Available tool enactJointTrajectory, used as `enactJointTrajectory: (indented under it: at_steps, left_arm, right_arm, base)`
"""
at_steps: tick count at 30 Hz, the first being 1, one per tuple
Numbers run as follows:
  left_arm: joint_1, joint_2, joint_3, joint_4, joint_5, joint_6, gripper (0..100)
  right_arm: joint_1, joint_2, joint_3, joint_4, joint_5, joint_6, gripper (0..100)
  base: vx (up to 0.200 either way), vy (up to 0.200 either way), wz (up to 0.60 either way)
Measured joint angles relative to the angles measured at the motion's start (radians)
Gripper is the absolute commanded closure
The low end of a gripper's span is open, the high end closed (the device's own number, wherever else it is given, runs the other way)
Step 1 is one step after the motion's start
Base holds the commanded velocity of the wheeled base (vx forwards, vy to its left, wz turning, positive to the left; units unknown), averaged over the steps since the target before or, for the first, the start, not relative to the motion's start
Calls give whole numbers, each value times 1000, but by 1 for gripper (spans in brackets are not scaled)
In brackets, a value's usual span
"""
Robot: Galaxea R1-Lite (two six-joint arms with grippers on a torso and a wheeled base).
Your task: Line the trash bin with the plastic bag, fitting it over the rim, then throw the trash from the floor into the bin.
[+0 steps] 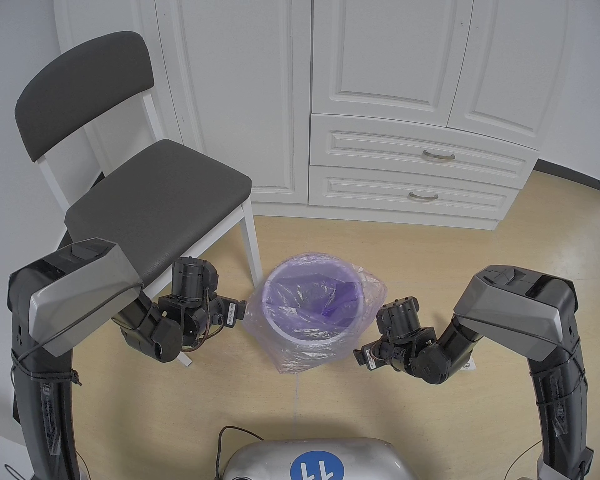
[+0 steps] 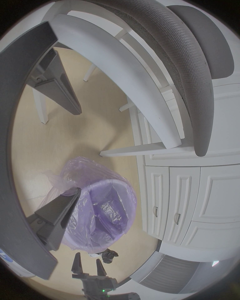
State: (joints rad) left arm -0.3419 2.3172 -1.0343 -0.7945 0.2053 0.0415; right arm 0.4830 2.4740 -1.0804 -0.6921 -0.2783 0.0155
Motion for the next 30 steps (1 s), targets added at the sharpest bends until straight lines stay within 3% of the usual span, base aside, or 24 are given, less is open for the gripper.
enactJointTrajectory:
  at_steps: [12,22,30]
  left_arm:
    - [-8,6,0,-39,0,-2,0]
    - [-10,11,0,-68,1,-5,0]
    - [-11,11,0,-74,1,-8,0]
  right_arm:
    - [-88,100,-241,122,3,74,0]
    - [-161,169,-471,146,-7,212,0]
    - [-187,238,-617,153,-60,260,0]
  base:
    - [0,0,0]
    - [0,0,0]
    - [0,0,0]
